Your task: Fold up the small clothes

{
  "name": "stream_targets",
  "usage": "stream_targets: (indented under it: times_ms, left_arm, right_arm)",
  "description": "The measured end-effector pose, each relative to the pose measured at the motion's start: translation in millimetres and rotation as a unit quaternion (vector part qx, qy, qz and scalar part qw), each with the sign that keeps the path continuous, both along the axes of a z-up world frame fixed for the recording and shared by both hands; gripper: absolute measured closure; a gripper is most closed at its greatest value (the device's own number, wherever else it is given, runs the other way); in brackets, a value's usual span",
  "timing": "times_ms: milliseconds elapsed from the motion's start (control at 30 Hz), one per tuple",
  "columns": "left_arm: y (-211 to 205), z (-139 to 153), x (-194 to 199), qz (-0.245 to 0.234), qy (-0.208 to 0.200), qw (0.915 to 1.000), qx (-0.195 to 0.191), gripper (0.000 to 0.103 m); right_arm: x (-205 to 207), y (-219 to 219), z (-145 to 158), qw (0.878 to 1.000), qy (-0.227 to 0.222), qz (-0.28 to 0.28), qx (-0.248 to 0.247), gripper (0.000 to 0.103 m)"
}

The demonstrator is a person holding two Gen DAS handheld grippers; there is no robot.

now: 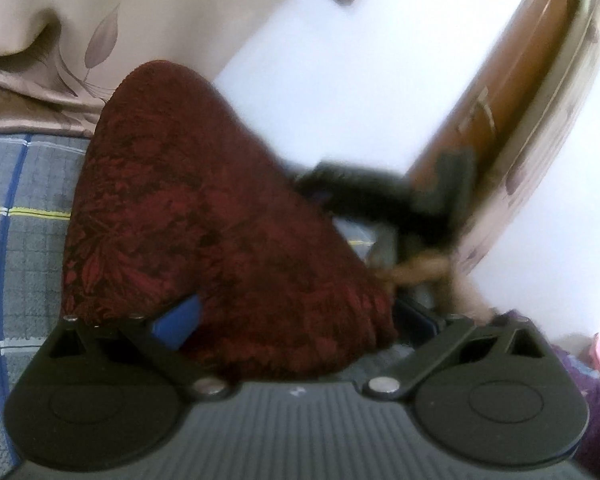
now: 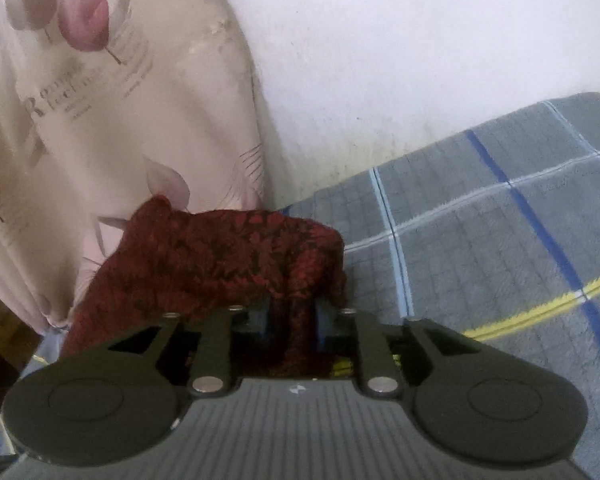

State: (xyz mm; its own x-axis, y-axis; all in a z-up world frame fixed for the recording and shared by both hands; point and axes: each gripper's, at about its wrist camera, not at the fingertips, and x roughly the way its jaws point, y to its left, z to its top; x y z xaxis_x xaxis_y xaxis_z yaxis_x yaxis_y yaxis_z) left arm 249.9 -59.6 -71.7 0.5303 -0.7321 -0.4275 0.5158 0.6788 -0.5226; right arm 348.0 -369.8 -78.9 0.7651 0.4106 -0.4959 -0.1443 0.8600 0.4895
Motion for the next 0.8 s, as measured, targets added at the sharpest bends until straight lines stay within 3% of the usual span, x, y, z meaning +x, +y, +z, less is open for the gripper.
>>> stream_targets:
  times_ms: [100,200,267,300,333,400,467,500,533,800]
  left_arm:
    - [0,0,-1,0.003,-0.001,1.0,0.002,0.0]
    - [2,-1,-1,0.002,0.003,1.0,-0.005,0.0]
    - [4,-1,0,0.001,0.004,1.0,-0.007,0.0]
    - [4,-2,0,0.0,0.003,1.0,-0.007,0.0]
    - [4,-2,0,0.0,0.001,1.0,-0.006,0.0]
    - [3,-3,-2,0.0,-0.006,1.0,0.0,0.0]
    - [1,-3,-7,-0.004,-0.013,0.9999,0.007,0.0]
    - [1,-3,-9,-0.001,-0.018,0.9998,0.01,0.0]
    - [0,-2,-12,0.002,-0.02,0.9997,0.014,0.0]
    - [-4,26,-32,0.048,-0.011,0.9954,0.082,0.0]
  right_arm:
    - [-17,9,26,0.999,-0.039,0.0,-0.029,0.065]
    - [-51,19,56,0.991,-0.119,-0.003,-0.059,0.064]
    - [-79,26,67,0.986,-0.152,0.03,-0.057,0.064]
    - [-108,38,68,0.981,-0.166,0.079,-0.068,0.065]
    - [-108,38,68,0.981,-0.166,0.079,-0.068,0.07]
    - [-124,54,55,0.974,-0.159,0.105,-0.123,0.081]
    - [-123,66,30,0.971,-0.117,0.106,-0.181,0.102]
    - [-116,64,3,0.975,-0.086,0.093,-0.185,0.103]
    - [-116,60,-3,0.978,-0.09,0.085,-0.167,0.103]
    - [-118,59,-3,0.98,-0.092,0.084,-0.156,0.103]
